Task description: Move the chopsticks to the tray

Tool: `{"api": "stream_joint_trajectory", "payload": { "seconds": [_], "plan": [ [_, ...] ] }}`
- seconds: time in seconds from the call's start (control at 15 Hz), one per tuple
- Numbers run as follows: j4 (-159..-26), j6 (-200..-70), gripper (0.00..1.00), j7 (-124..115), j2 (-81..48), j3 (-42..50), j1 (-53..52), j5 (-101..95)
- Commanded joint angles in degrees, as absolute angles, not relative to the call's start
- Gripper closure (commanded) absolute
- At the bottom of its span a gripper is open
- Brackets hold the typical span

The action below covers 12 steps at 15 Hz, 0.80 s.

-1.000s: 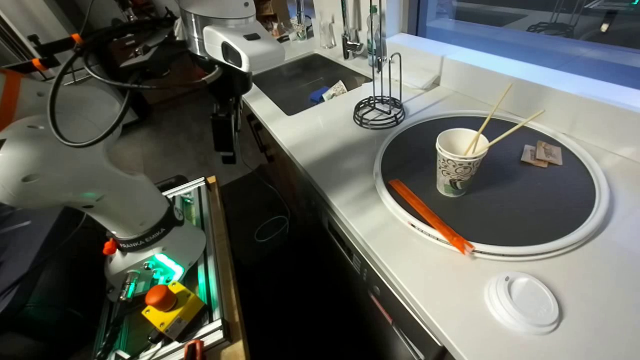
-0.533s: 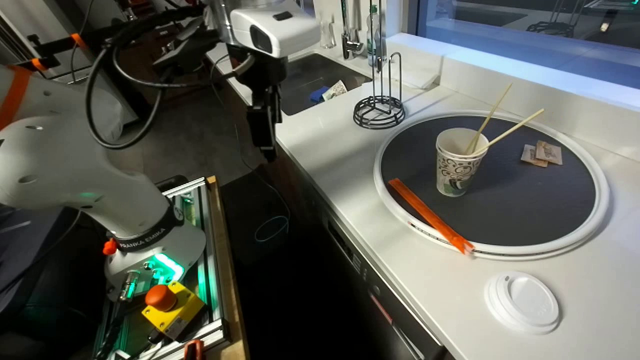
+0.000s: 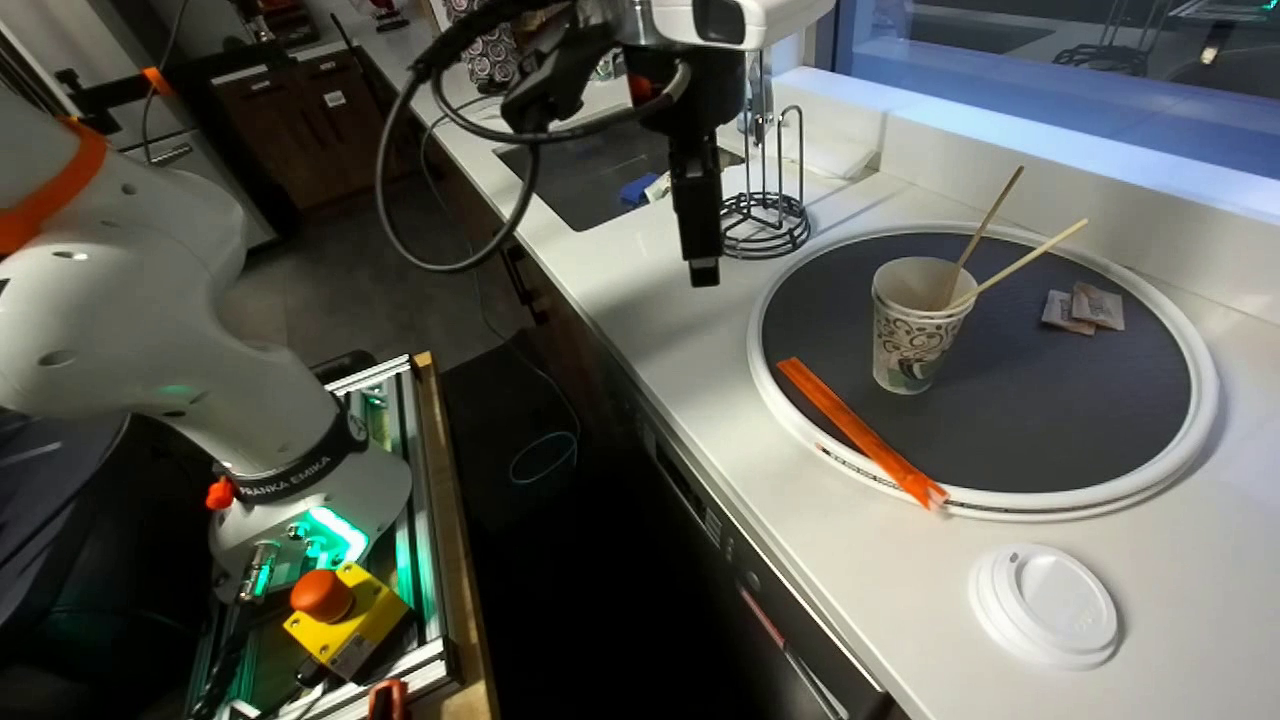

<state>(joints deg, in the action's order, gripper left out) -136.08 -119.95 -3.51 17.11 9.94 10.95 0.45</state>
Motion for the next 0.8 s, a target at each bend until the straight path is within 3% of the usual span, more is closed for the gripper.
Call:
{"api": "stream_joint_trajectory", "payload": {
  "seconds": [0.0,0.73],
  "plan": [
    [-131.23,-123.87,0.0,-5.25,11.08,8.83,10.16,0.59],
    [-124.9,-143.85,0.0,-16.67,-0.81,6.95,9.81,-8.76]
  ]
}}
